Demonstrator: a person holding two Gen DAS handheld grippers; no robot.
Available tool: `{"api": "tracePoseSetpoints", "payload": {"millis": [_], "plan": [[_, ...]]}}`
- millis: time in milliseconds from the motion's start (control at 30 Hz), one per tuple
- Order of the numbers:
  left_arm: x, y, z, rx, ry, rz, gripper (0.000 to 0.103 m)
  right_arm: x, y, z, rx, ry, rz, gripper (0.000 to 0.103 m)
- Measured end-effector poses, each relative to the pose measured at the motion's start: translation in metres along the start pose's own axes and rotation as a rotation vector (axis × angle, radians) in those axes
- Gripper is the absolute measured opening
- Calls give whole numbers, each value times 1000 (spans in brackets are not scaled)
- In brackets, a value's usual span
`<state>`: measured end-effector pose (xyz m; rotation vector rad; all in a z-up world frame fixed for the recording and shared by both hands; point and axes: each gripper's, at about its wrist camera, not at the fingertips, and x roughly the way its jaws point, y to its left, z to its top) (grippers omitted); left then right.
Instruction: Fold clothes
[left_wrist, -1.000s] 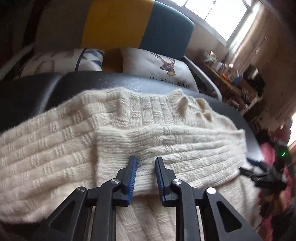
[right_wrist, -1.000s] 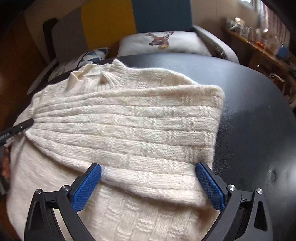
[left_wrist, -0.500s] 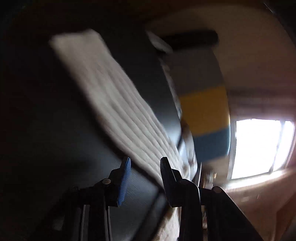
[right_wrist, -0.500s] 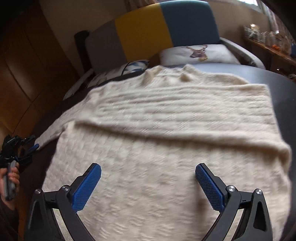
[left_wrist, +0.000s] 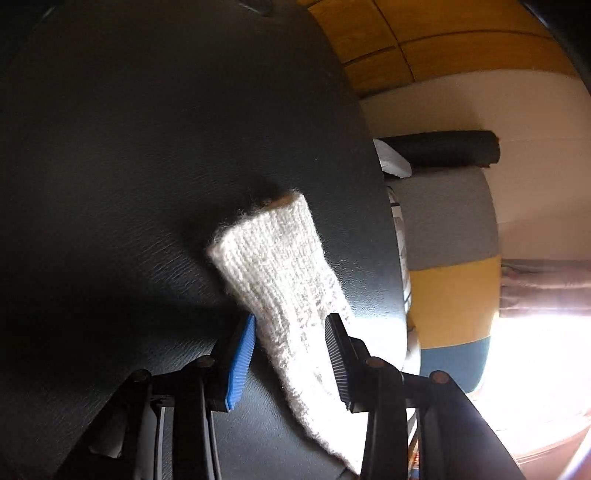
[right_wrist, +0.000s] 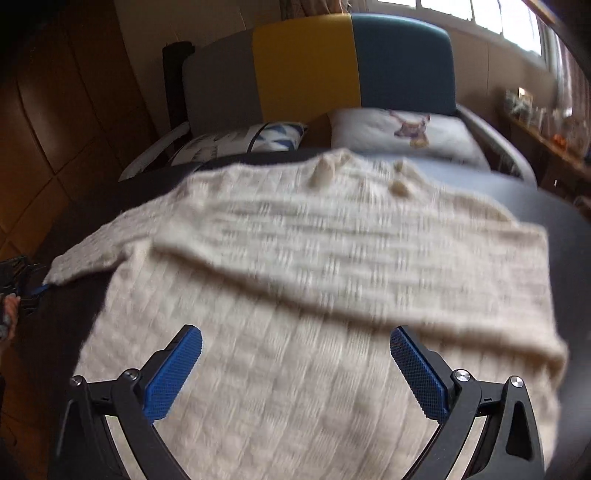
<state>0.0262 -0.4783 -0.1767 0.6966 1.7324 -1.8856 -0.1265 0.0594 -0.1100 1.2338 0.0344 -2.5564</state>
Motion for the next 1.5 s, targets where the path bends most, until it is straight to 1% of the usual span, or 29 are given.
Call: {"api": "tracePoseSetpoints", "payload": {"millis": [67, 100, 200, 300, 333, 367, 400, 433, 467, 567, 633, 767, 833, 867, 933, 1000, 1067, 1133, 1200, 1267, 1333, 1400, 1500], "plan": [[3, -1, -3, -37, -10, 6, 37, 9, -3, 23, -20, -10, -48, 103], [4, -3, -3, -34, -12, 14, 36, 16, -6, 35, -25, -10, -72, 103], [9, -8, -3, -12, -15, 39, 35, 46, -16, 56, -17, 39, -174, 103], [13, -13, -2, 10, -18, 63, 35, 79, -21, 55, -4, 125, -240, 103], [14, -15, -2, 17, -19, 72, 33, 81, -23, 52, 17, 126, -231, 103], [15, -16, -1, 24, -21, 80, 24, 83, -25, 50, 37, 128, -223, 103], [17, -18, -1, 32, -22, 88, 6, 86, -28, 47, 55, 129, -215, 103], [18, -20, -1, 39, -23, 96, 4, 85, -28, 46, 57, 125, -211, 103], [19, -21, -1, 46, -24, 105, 6, 85, -29, 45, 59, 122, -207, 103], [24, -26, 0, 68, -27, 129, 5, 83, -32, 42, 67, 106, -190, 103], [22, -35, -4, 84, -33, 98, 5, 82, -32, 40, 68, 92, -184, 103], [17, -82, -27, 216, -34, -9, 5, 81, -31, 39, 71, 81, -179, 103], [21, -117, -47, 284, -5, -89, 5, 81, -30, 39, 71, 81, -177, 103], [27, -135, -54, 315, 7, -114, 5, 81, -30, 40, 71, 82, -176, 103], [35, -168, -81, 379, 52, -183, 5, 80, -30, 40, 73, 80, -172, 103], [48, -200, -116, 450, 112, -246, 5, 80, -31, 40, 78, 77, -166, 103], [61, -223, -152, 512, 184, -297, 5, 81, -32, 40, 82, 74, -160, 103], [80, -245, -192, 579, 261, -325, 5, 81, -32, 40, 86, 71, -155, 103], [104, -264, -233, 642, 340, -337, 5, 80, -33, 40, 91, 66, -146, 103], [126, -274, -270, 697, 404, -332, 5, 78, -35, 39, 98, 62, -134, 103], [140, -267, -310, 755, 469, -316, 4, 75, -39, 39, 111, 50, -100, 103], [165, -260, -337, 796, 521, -264, 4, 70, -45, 38, 131, 31, -52, 103], [185, -238, -374, 842, 563, -184, 4, 60, -58, 36, 189, -6, 48, 103]]}}
